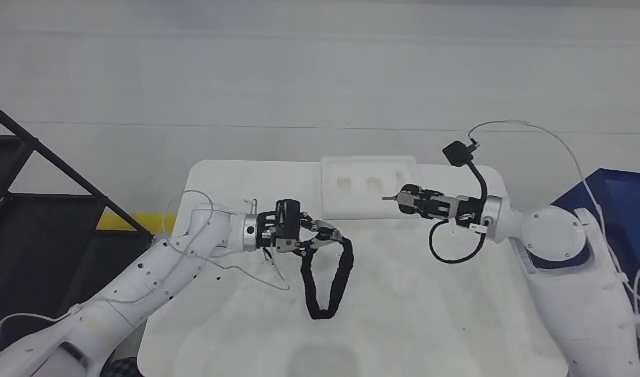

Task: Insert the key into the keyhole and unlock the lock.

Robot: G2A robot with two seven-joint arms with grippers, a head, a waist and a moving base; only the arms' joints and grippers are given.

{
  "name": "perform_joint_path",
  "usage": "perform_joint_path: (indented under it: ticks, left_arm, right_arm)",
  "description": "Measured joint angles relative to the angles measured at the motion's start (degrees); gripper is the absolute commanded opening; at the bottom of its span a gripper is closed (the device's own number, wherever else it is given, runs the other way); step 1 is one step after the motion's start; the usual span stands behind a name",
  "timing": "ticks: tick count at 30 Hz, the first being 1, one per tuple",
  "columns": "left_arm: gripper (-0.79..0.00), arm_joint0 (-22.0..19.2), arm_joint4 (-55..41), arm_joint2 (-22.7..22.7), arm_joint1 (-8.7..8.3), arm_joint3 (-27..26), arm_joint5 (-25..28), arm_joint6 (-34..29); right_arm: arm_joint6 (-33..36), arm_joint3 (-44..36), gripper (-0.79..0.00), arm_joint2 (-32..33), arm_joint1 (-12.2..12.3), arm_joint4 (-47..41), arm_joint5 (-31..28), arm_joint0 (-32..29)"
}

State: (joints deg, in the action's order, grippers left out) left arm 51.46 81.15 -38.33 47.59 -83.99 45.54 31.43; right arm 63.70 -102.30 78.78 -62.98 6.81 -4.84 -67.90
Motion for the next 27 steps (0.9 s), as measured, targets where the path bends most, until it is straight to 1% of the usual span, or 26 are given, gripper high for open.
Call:
perform_joint_path:
  ticks: [4,9,13,17,20,27]
  left_arm:
    - [-0.785,1.31,-0.26,-2.07,-0.40,-4.47,-1.11,-1.75]
    - [-0.785,2.88,-0.52,-4.18,-0.74,-7.24,-2.06,-2.15]
    - [-0.785,3.52,-1.16,-5.52,-0.68,-8.94,-2.76,-2.70]
    - [-0.785,3.41,-1.58,-5.93,-0.24,-10.23,-3.38,-4.24]
    - [-0.785,3.10,-1.60,-5.92,0.23,-10.69,-4.78,-5.08]
    - [-0.785,3.09,-1.51,-5.90,0.24,-10.70,-4.88,-5.07]
  right_arm:
    - [3.77,-5.16,-0.785,0.67,0.46,-2.85,0.08,-1.28]
    - [5.91,-9.16,-0.785,2.13,0.98,-5.62,-0.23,-2.78]
    - [6.63,-11.38,-0.785,3.22,1.38,-7.44,-0.61,-3.81]
    - [6.29,-12.20,-0.785,3.36,1.64,-7.54,-0.43,-4.22]
    - [5.51,-12.13,-0.785,3.35,1.70,-7.71,-0.16,-4.26]
    - [5.55,-12.12,-0.785,3.35,1.69,-7.71,-0.17,-4.26]
